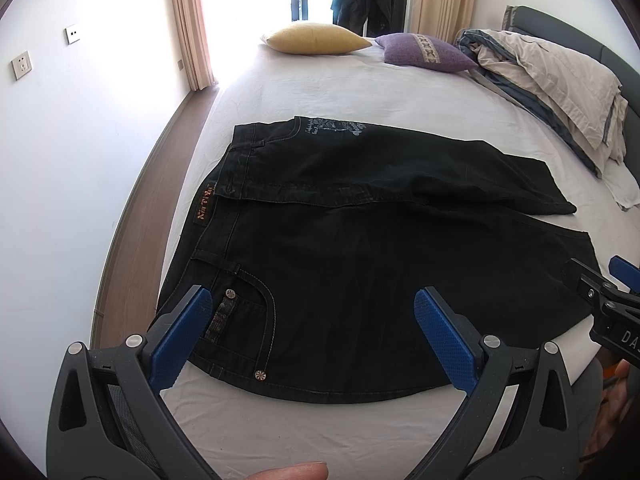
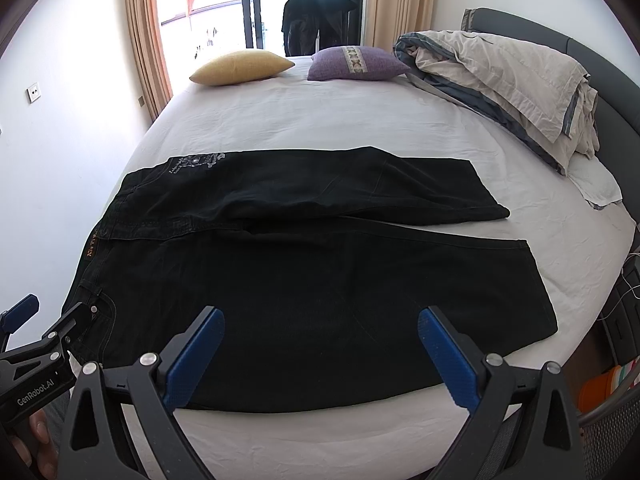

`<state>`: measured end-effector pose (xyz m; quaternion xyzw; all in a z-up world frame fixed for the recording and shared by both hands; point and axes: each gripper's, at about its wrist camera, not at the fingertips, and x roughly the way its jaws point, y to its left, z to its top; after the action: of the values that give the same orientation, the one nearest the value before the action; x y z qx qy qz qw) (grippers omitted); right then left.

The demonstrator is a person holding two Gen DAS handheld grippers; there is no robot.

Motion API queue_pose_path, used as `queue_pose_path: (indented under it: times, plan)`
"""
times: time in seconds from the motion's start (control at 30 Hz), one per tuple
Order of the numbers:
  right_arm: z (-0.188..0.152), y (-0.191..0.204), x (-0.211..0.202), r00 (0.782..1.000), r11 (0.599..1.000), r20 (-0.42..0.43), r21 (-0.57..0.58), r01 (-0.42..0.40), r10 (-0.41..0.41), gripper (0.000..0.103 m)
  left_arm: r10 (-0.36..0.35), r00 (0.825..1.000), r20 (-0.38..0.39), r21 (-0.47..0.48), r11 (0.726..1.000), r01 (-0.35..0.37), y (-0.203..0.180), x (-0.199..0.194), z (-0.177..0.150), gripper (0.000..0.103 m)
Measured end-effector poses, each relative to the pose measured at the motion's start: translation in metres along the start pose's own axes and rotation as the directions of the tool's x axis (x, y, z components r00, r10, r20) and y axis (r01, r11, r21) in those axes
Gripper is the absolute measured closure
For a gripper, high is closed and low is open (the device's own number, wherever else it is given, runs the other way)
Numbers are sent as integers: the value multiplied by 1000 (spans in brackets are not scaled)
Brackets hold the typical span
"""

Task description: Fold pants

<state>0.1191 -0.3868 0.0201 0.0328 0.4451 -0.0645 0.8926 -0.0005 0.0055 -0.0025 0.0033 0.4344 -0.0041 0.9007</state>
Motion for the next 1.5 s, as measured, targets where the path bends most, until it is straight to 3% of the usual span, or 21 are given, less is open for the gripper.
queue_pose_path:
  times: [1.23, 1.37, 1.5]
  plan:
    - [-1, 1, 7, 999, 1000, -28, -12, -25, 24, 3, 13, 999, -29, 0, 1000, -13, 3, 19, -8, 0]
    - [2, -2, 12, 998, 998, -31, -20, -54, 53, 3, 19, 999, -35, 18, 1000, -18, 1, 24, -5, 0]
    - [11, -9, 20, 988, 987, -30, -46, -151, 150, 3, 1, 1000, -22, 63, 998, 0, 0, 34, 11, 0]
